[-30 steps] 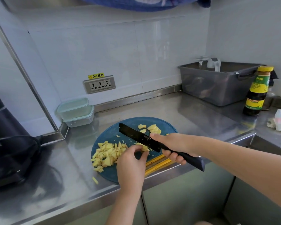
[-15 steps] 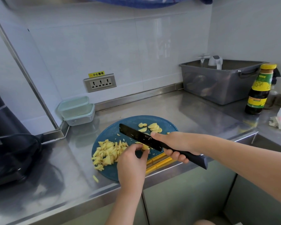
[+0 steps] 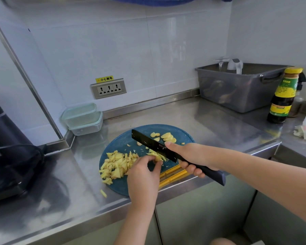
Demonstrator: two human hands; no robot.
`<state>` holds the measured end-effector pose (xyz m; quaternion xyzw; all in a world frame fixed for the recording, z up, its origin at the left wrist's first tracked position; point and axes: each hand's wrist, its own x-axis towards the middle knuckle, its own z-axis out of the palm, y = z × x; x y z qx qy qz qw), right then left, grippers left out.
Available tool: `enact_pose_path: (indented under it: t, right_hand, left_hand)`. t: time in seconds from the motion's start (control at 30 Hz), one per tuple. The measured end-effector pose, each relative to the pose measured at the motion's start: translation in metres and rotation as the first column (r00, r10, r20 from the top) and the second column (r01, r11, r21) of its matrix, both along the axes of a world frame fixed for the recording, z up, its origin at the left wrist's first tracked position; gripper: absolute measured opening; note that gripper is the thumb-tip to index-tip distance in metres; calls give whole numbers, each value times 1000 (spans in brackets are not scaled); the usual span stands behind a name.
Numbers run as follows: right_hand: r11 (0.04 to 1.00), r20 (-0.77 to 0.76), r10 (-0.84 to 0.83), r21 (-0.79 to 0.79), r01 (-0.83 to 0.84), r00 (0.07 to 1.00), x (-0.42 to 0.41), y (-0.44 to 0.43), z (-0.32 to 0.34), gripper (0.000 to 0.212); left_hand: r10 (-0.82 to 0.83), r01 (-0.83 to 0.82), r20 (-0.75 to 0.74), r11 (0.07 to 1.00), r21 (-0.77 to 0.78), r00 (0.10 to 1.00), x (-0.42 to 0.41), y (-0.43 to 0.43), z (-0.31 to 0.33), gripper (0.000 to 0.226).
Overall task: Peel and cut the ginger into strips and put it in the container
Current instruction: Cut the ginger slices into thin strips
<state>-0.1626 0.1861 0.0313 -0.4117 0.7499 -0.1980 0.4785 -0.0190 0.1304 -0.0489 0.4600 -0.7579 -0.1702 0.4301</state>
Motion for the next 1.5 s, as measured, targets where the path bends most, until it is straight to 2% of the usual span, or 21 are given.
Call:
enact_pose_path:
  t: [0.4,0.67,0.83,1.0,1.13,1.23,1.3,1.37,1.43,1.5]
  right_hand:
    - [999,-113,33,10,-32,993,4,0,-8,67]
    - [1000,-82,19,-8,-20,996,4,5,-14,68]
    - [999,-43,13,-39,-15,999,3,7,-10,68]
    - [998,-51,19,-52,-21,999,4,11,-13,67]
    - [997,-44,-4,-83,0,999,2,13,-11,67]
    - [994,-30,-35,-101,32,999,-5,15,-6,67]
    - [993,-19,-47,-108,45,999,-12,16,-3,68]
    - [993,11,-54,-103,55,998,-19,17,-2,69]
    - [993,36,-53,-102,56,998,-24,18,-2,69]
    - [992,22,-50,-118,52,999,-27,20,-3,69]
  left_hand:
    - [-36,36,-51,999,-5,998,0,-3,-5,14]
    - [-30,30,-49,999,17,998,-1,-4,-4,5]
    - [-2,2,-14,1000,20,1000,-1,-3,0,7]
    - [-21,29,-77,993,111,997,0,-3,3,10]
    - [-56,85,-141,974,211,988,2,-8,8,21]
    - [-96,104,-50,972,212,994,7,-13,15,26]
    - [-175,159,95,975,156,980,11,-20,27,25]
    - [-304,262,308,950,171,901,13,-28,44,28]
    - [-392,316,504,920,233,770,13,-33,57,36]
    - [-413,329,606,910,252,679,11,-37,63,44]
